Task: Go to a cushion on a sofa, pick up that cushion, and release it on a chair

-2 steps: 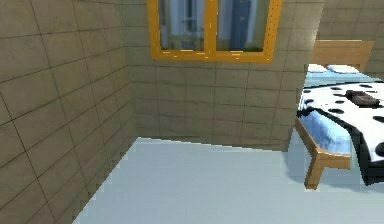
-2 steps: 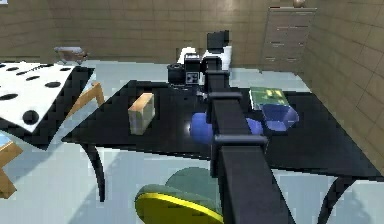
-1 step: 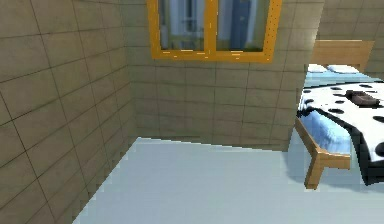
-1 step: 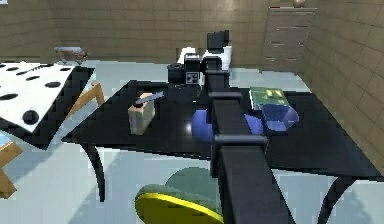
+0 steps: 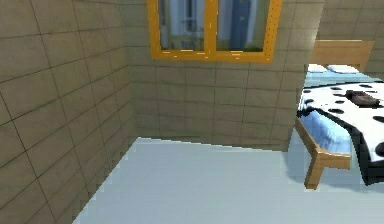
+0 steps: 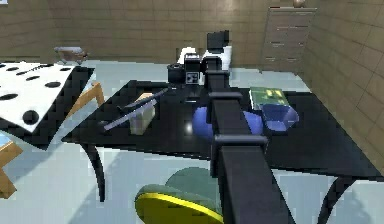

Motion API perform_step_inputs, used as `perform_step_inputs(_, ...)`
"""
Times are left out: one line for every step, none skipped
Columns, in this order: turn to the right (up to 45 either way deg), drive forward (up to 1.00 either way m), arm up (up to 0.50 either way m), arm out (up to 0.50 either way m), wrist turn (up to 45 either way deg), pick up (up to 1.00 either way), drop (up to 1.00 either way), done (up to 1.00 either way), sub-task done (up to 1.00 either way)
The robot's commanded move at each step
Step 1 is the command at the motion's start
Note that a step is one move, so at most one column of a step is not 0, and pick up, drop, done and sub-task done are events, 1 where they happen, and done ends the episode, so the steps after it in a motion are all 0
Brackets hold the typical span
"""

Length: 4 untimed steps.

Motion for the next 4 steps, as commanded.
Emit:
perform_step_inputs(0.0,0.00,0.00,0.00,-45.0,0.00,0.00,0.00,0.00)
perform_step_inputs(0.0,0.00,0.00,0.00,-6.0,0.00,0.00,0.00,0.00)
perform_step_inputs(0.0,0.00,0.00,-0.34,0.0,0.00,0.00,0.00,0.00)
perform_step_inputs(12.0,0.00,0.00,0.00,0.0,0.00,0.00,0.00,0.00)
